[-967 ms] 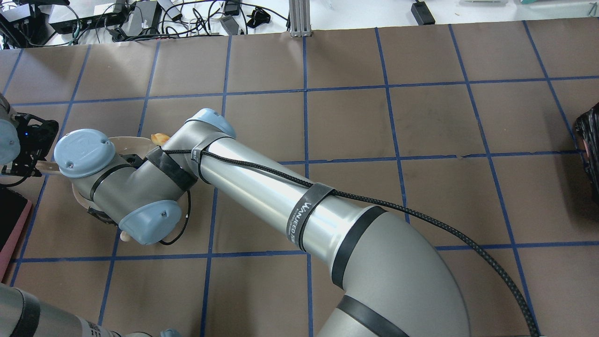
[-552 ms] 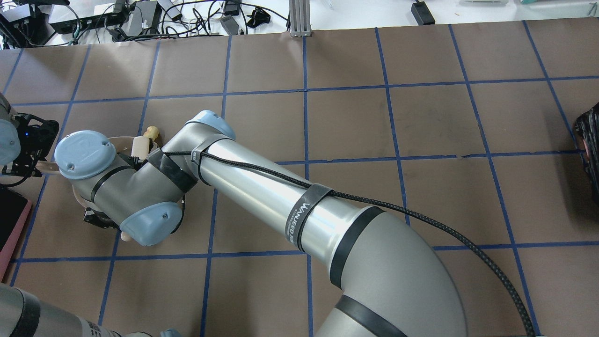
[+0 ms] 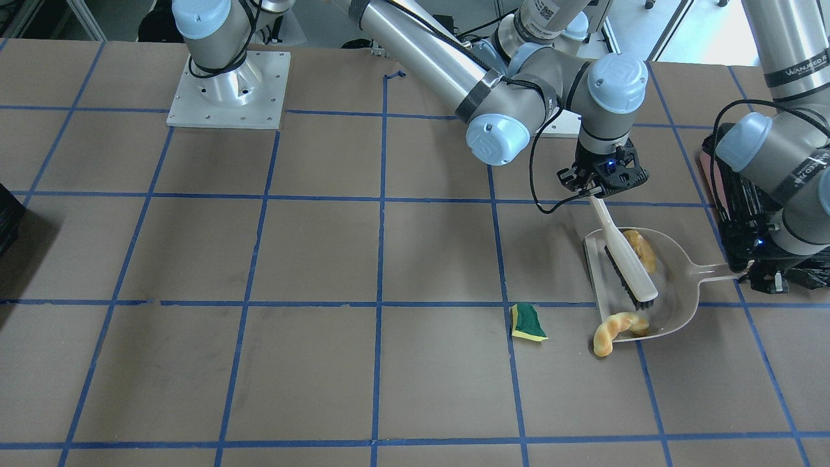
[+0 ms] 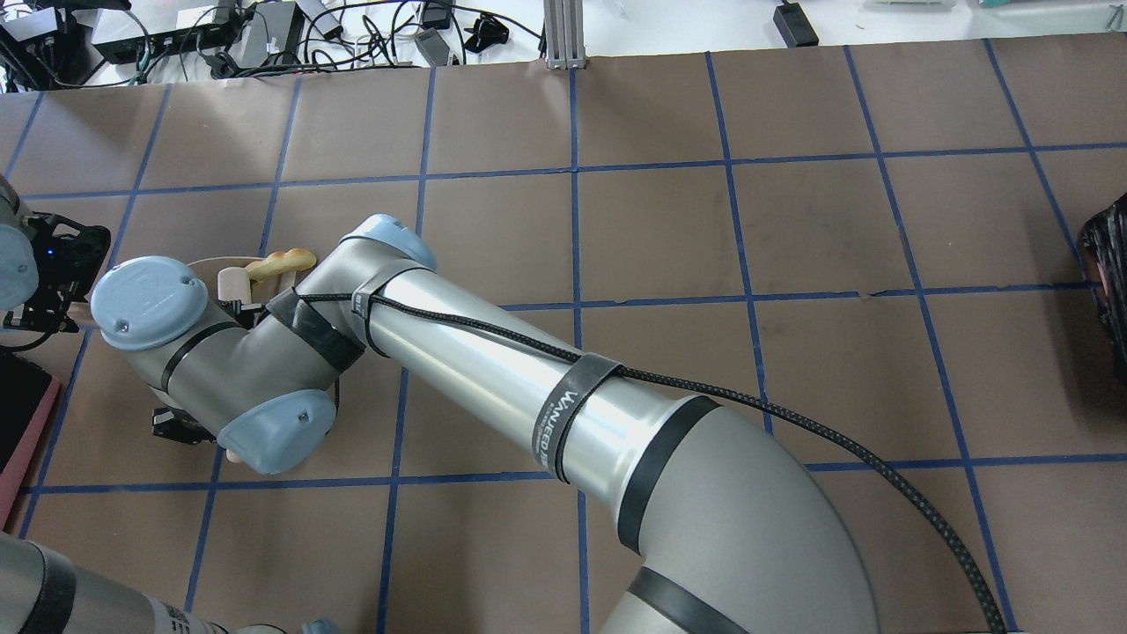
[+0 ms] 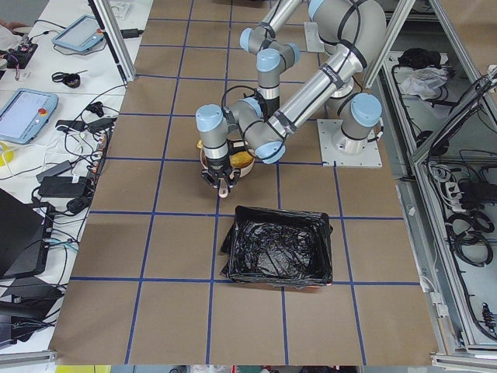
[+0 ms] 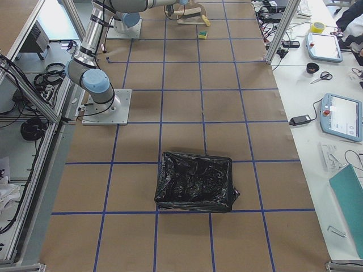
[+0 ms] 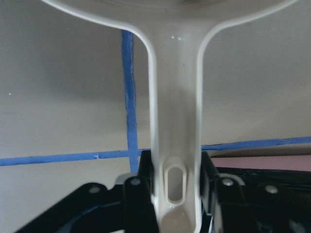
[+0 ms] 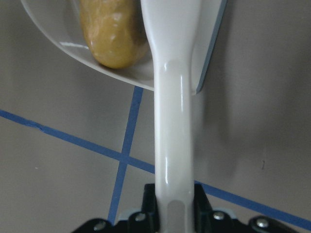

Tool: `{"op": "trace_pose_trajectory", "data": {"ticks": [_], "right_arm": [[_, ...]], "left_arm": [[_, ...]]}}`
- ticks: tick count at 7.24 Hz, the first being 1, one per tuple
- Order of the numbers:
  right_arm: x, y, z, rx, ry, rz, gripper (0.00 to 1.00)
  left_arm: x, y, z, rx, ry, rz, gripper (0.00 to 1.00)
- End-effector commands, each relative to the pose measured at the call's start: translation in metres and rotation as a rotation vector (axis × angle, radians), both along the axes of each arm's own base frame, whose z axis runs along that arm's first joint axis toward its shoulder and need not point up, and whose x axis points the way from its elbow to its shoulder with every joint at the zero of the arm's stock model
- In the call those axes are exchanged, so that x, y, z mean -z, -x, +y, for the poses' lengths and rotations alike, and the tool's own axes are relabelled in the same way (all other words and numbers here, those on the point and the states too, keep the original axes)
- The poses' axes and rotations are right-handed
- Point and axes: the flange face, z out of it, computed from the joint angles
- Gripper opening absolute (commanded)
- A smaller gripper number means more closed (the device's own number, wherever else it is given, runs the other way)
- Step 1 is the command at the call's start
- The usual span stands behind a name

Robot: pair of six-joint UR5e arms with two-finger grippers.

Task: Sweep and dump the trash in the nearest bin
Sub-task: 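Sweep the trash pieces into the dustpan with the brush in the right gripper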

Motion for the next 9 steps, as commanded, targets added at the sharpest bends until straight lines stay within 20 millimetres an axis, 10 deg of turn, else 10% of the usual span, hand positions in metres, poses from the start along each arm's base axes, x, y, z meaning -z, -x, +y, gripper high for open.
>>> {"op": "trace_pose_trajectory", "data": {"ticks": [1,4,9], "right_arm": [[-0.014,0.004,0.018,-0.007,-0.022,0.029,0.00],[-0.051,0.049,0.029,0.040,-0.051,0.077,0.00],[-0.084,0.152,-0.055,0.291,-0.104,0.263,0.00]], "left_arm": [[0.000,0.000,0.000,0.000,0.001,0.002,0.00],[0.000,-0.001,0.000,-0.001,0.001,0.002,0.00],[0.009,0.001,0.003,-0.003,0.047,-0.033,0.00]]}}
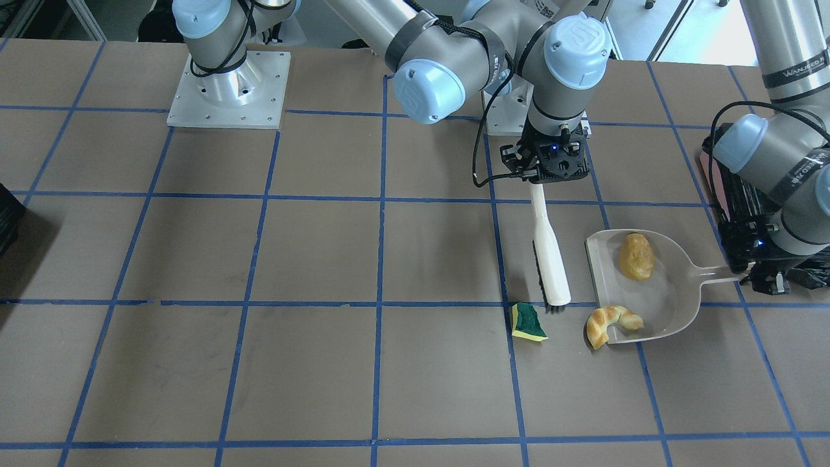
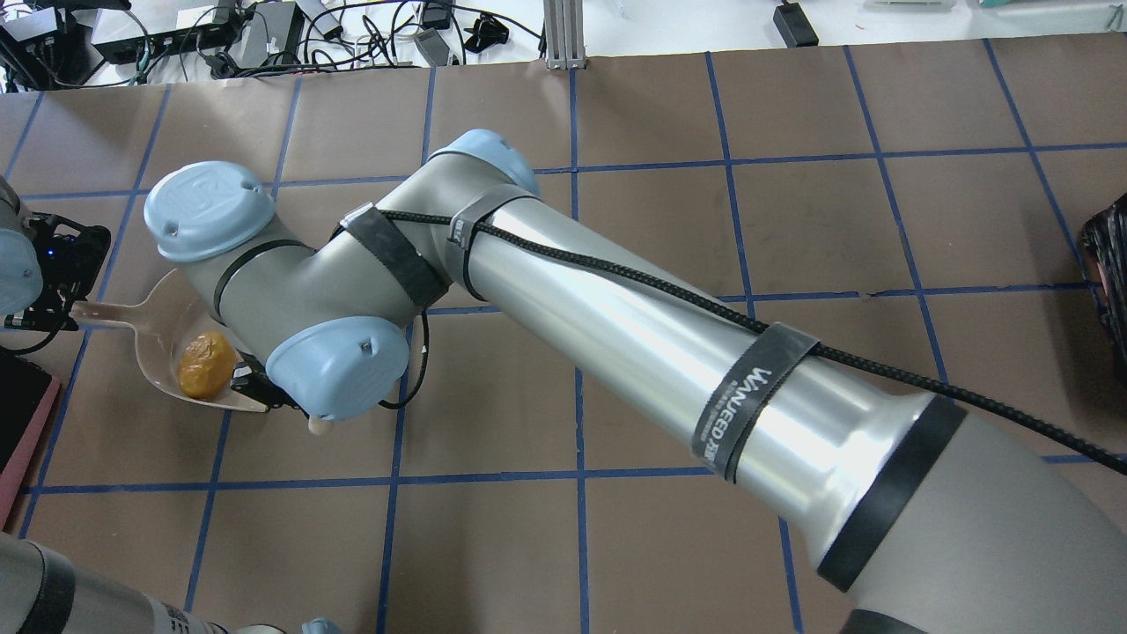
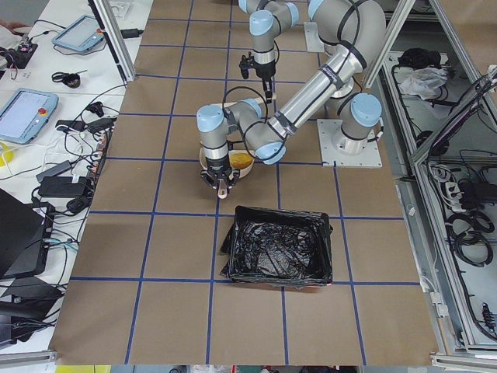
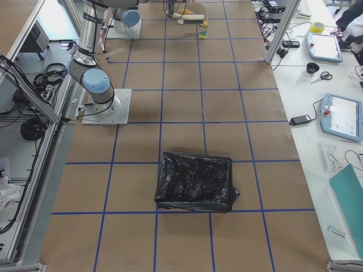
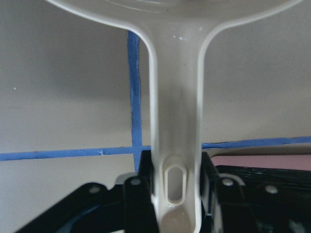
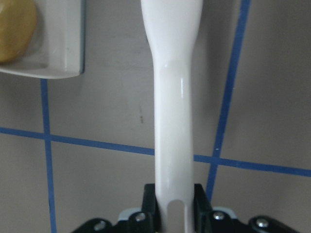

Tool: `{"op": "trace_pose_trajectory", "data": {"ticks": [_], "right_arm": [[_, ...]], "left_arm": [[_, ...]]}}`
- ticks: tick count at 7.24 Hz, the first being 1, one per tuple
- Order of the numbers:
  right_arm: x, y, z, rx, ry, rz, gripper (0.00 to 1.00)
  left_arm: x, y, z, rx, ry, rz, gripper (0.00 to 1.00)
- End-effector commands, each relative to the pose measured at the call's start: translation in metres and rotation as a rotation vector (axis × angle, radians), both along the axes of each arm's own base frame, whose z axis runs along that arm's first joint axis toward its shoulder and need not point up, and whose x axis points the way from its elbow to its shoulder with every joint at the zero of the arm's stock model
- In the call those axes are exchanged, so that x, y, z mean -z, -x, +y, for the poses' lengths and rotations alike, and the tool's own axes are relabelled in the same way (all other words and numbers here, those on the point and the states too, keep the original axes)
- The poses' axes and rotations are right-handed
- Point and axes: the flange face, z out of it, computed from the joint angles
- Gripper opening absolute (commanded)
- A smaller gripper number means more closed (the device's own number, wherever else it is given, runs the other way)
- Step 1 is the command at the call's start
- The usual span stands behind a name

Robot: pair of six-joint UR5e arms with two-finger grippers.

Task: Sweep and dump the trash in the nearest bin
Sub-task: 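Sweep the remaining sponge and pieces into the dustpan with the right gripper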

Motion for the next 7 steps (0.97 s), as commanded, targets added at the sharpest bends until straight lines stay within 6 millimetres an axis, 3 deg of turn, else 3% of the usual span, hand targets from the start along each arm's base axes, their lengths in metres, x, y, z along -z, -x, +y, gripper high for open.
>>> {"op": "trace_pose_trajectory", "data": {"ticks": [1,2,3,7], "right_arm": [[0.001,0.037,-0.027,0.194,-0.018,0.102,0.00],[0.012,0.051,-0.046,0.281,-0.035,0.123,0.00],[0.024,0.050,-0.056,0.293,-0.041,0.129,0.00],[0.054,0.021,-0.090,0.421,-0.010,0.101,0.00]], "left_arm": [[0.007,0.002,0.003,0.001,0.020,-0.015,0.00],[0.007,0.002,0.003,0.001,0.020,-0.015,0.00],[0.006,0.002,0.003,0.000,0.021,-0.017,0.00],[0.008,0.002,0.004,0.002,0.017,-0.016,0.00]]}}
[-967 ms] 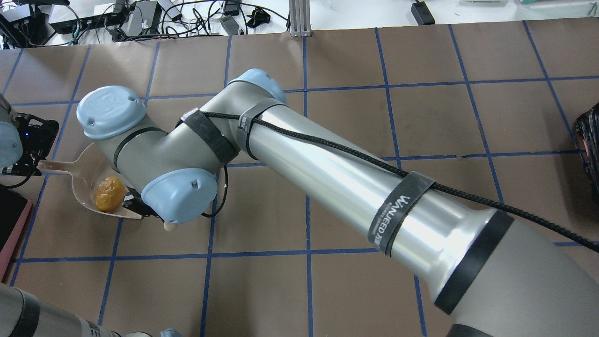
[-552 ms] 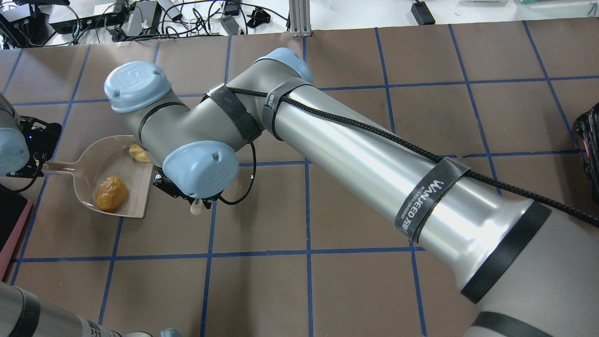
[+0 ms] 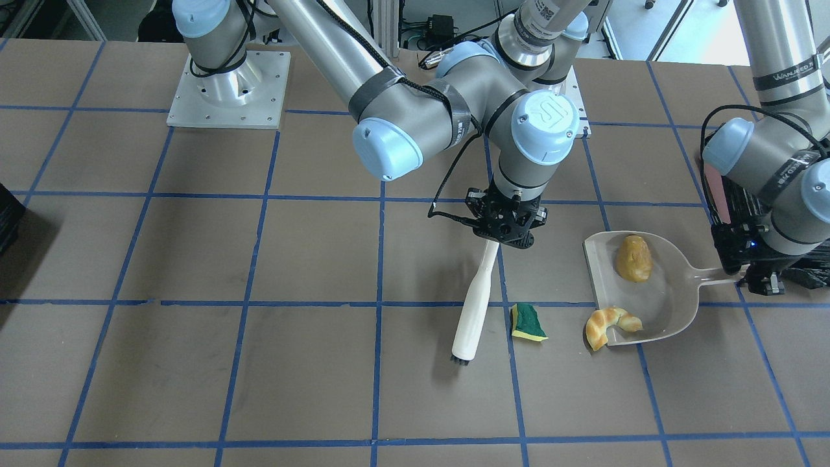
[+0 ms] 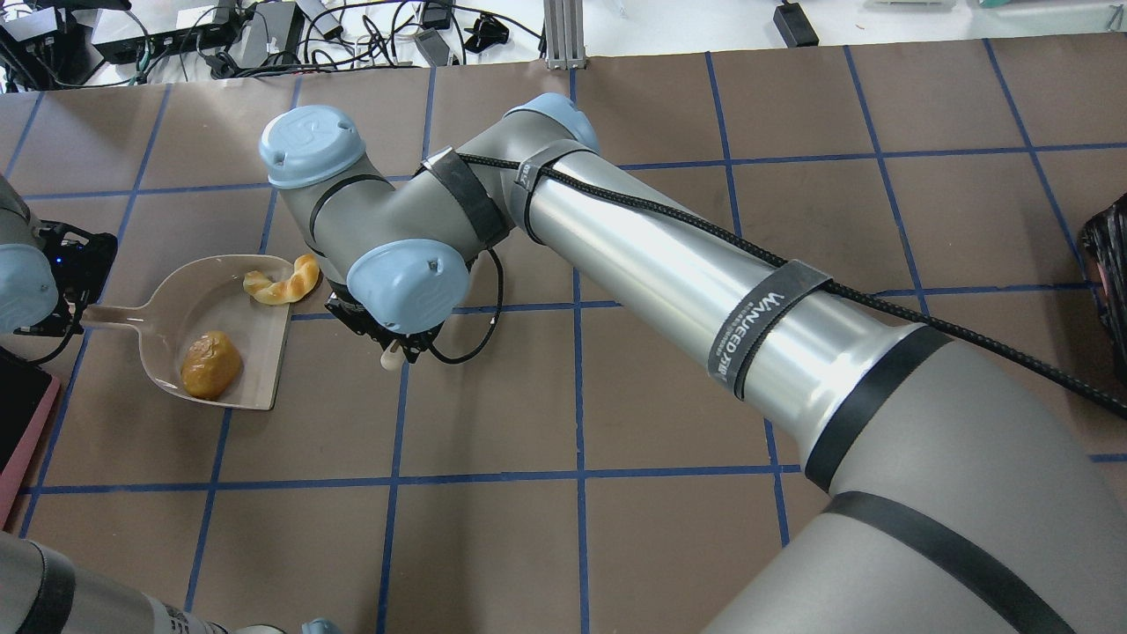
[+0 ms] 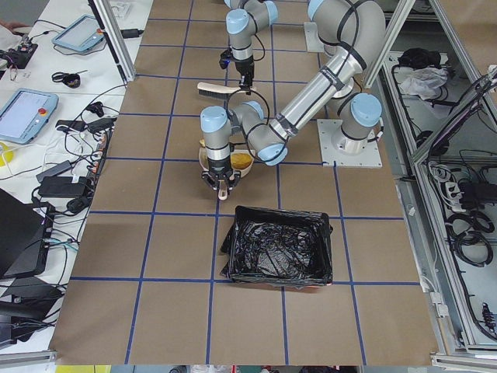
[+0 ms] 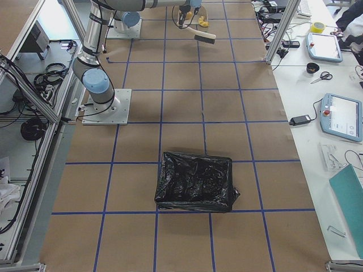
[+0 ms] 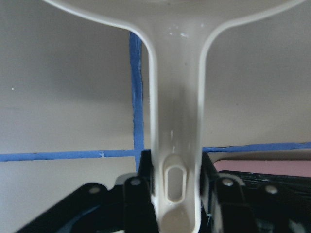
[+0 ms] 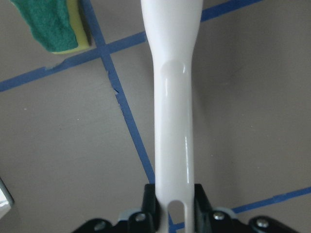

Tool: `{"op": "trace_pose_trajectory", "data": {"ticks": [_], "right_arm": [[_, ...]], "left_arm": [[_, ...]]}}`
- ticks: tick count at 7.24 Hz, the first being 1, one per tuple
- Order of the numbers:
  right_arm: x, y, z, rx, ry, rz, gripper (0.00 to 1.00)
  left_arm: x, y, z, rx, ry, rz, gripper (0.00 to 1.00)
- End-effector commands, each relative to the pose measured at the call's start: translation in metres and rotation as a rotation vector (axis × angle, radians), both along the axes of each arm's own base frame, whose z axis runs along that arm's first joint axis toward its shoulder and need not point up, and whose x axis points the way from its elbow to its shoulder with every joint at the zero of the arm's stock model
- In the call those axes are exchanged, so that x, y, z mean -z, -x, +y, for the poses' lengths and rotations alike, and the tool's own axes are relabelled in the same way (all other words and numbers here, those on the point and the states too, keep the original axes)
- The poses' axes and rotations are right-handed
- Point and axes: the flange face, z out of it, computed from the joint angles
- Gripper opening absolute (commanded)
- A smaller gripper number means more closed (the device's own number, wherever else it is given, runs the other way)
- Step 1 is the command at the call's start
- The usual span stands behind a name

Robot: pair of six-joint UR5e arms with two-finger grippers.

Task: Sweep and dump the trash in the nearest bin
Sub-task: 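Sweep the remaining sponge and pieces into the dustpan with the right gripper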

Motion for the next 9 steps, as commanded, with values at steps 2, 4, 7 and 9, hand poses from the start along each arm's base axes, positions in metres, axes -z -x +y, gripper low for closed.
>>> {"op": "trace_pose_trajectory", "data": {"ticks": [2,4,7,9], "right_arm": [[0.020,-0.025,-0.004,0.041,-0.006,0.001,0.00],[0.034,-0.039,0.001,-0.003,-0.004,-0.015,0.00],[0.061,-0.092,0.018,-0.203,0.019,-0.050,0.00],[0.059,-0.113,0.042,-0.393,0.031,-0.079,0.00]], "left_arm": [[0.003,-0.001,-0.001,0.002,-0.003,0.000,0.00],[0.003,0.000,-0.001,0.002,-0.004,0.001,0.00],[0.004,-0.001,-0.001,0.000,-0.004,0.000,0.00],[0.004,-0.001,-0.001,0.000,-0.003,0.001,0.00]]}}
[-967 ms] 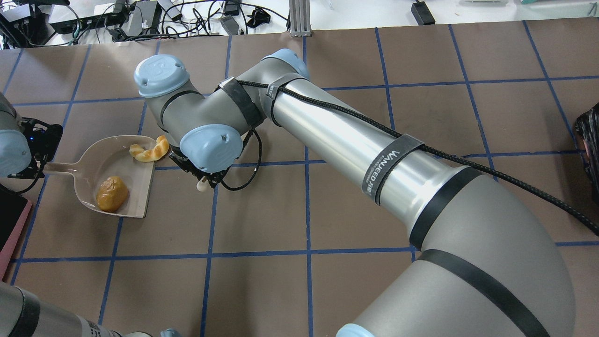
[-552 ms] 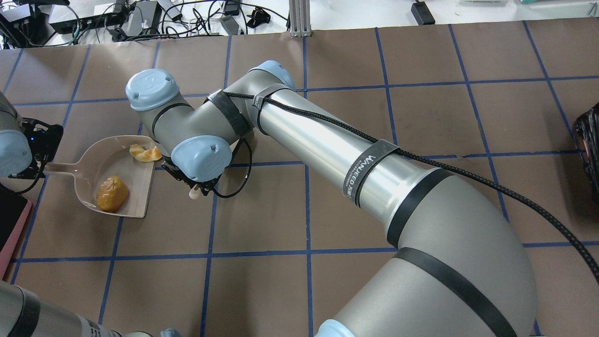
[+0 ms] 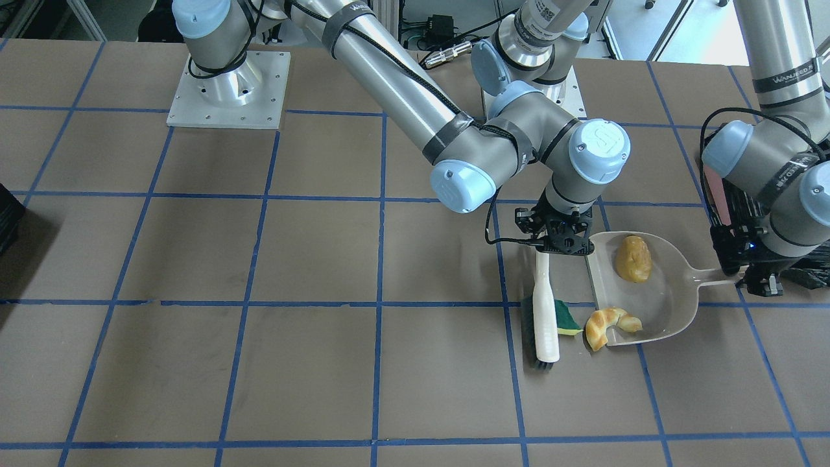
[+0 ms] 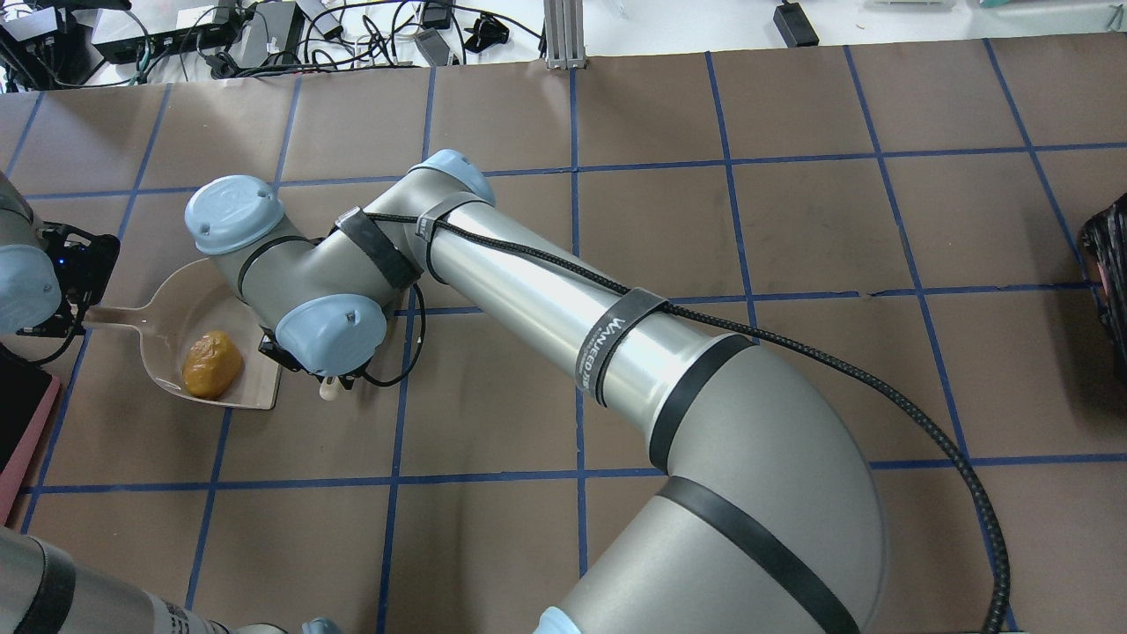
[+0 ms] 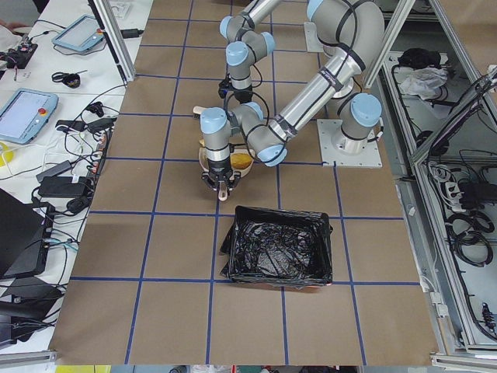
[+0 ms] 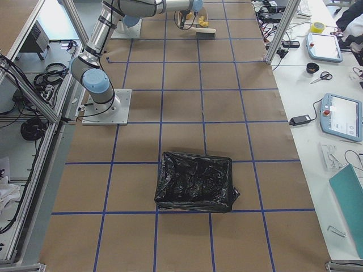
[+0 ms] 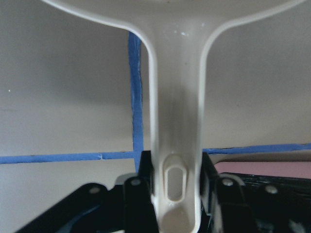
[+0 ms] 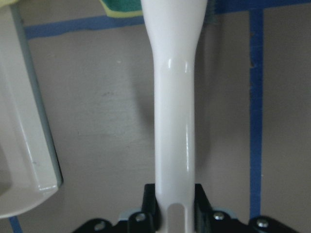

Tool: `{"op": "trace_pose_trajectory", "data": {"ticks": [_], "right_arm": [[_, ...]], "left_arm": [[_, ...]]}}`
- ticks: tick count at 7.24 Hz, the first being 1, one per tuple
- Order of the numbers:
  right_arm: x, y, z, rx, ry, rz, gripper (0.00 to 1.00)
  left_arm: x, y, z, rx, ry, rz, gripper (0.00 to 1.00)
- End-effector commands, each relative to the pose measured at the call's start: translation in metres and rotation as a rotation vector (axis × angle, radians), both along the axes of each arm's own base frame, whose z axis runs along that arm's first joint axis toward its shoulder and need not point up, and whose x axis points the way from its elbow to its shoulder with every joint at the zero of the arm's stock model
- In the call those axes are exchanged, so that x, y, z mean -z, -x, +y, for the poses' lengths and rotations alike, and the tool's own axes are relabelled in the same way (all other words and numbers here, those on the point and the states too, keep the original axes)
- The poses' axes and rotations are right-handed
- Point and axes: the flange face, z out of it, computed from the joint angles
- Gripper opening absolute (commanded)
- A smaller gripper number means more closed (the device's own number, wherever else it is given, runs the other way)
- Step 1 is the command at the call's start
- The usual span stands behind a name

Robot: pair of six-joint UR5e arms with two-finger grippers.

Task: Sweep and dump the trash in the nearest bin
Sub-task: 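Sweep the remaining sponge and pieces into the dustpan with the right gripper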

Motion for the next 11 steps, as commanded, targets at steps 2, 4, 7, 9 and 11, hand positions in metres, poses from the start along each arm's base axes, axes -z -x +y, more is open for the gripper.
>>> {"op": "trace_pose_trajectory", "data": {"ticks": [2,4,7,9,11], "right_arm": [[-0.004,-0.025,0.027,-0.269,0.019,-0.050,0.00],[-0.015,-0.048,0.041,-0.367,0.052,-0.090,0.00],[-0.023,-0.071,0.063,-0.461,0.058,-0.146,0.00],[-0.022,-0.056,0.054,-0.502,0.031,-0.124,0.00],[-0.062,-0.027,0.037,-0.451,-0.015,-0.114,0.00]], "left_arm": [[0.001,0.000,0.000,0.000,-0.001,0.001,0.00],[0.002,0.000,0.000,0.000,-0.002,0.002,0.00],[0.002,0.000,0.000,0.000,-0.002,0.002,0.00],[0.001,0.000,-0.001,0.002,0.000,0.003,0.00],[0.000,0.000,-0.001,0.004,0.006,0.005,0.00]]}}
